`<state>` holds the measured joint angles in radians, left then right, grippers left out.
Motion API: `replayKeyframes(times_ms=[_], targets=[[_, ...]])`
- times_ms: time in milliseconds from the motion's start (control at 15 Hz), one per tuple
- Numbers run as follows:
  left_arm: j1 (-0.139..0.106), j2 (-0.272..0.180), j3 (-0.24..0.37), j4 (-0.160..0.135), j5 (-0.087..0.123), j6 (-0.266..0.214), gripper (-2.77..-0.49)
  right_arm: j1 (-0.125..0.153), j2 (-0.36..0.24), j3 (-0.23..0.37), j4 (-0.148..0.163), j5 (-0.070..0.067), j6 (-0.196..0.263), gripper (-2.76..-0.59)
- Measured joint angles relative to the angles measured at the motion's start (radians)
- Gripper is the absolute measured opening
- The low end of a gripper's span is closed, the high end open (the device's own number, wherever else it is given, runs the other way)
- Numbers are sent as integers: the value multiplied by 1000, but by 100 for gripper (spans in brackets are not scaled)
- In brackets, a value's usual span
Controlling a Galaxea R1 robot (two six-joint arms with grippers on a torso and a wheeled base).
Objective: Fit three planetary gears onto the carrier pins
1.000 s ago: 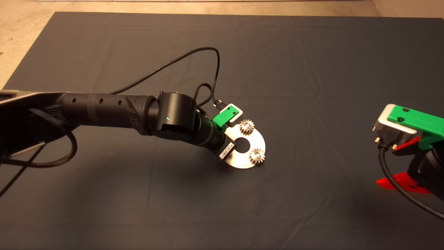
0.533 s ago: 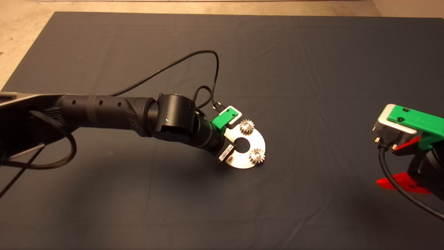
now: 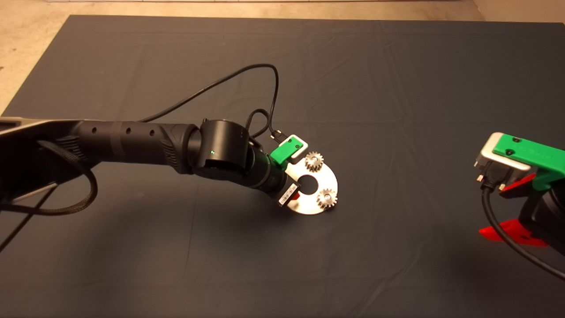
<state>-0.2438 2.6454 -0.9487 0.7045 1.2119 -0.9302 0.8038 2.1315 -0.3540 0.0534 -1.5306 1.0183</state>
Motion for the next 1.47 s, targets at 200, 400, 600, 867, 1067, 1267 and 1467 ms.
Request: replayKeyframes(times_ms=[200,400,600,867,1067,1267,1467], targets=[[-29,-3,1,-61,13,1,-147,0,2,0,0,0,0,-147],[-40,-9,24,-89,79,1,-125,0,2,0,0,0,0,-147],[-40,-14,58,-137,158,1,-120,-1,2,0,0,0,0,-147],[-42,-19,89,-196,220,1,-104,-54,-2,-1,0,0,0,-147],[-42,-20,93,-239,306,1,-93,-113,-4,-1,0,0,0,-147],[-42,-23,120,-281,309,1,-93,-157,11,-1,0,0,1,-147],[-42,-34,140,-345,310,-2,-93,-208,65,-1,-4,-3,32,-147]])
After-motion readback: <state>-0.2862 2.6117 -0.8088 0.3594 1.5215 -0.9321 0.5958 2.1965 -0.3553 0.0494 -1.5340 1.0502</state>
